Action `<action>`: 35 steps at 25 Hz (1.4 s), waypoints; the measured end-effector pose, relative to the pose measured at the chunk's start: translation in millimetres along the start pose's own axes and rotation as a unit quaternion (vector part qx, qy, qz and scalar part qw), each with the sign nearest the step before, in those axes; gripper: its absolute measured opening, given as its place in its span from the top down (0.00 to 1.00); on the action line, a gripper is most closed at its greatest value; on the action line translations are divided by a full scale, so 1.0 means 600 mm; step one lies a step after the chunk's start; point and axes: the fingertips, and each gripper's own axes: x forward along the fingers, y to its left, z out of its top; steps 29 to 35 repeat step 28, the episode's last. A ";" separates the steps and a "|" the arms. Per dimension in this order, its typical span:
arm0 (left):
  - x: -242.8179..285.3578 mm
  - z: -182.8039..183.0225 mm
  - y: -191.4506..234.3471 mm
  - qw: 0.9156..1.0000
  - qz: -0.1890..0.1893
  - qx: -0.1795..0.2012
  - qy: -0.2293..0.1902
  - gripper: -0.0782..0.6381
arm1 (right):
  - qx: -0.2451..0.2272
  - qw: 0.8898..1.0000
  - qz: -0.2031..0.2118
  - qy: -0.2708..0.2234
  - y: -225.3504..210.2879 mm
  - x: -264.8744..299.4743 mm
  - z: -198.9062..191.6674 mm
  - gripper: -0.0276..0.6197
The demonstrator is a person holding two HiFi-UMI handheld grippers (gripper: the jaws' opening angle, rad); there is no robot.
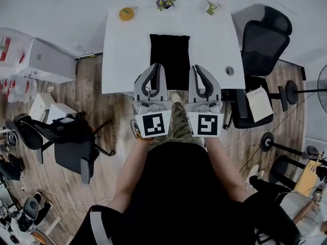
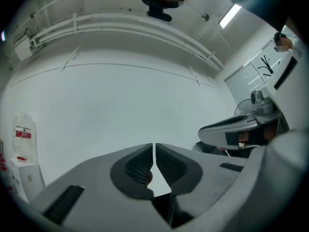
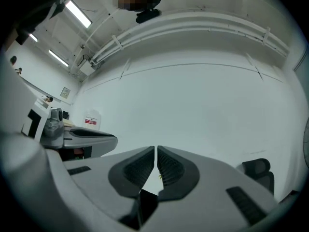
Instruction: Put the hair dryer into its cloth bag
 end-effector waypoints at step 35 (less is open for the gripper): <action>0.009 -0.072 0.029 0.999 -0.001 -0.029 0.033 0.84 | -0.023 0.996 -0.021 0.083 -0.058 0.015 -0.090 0.90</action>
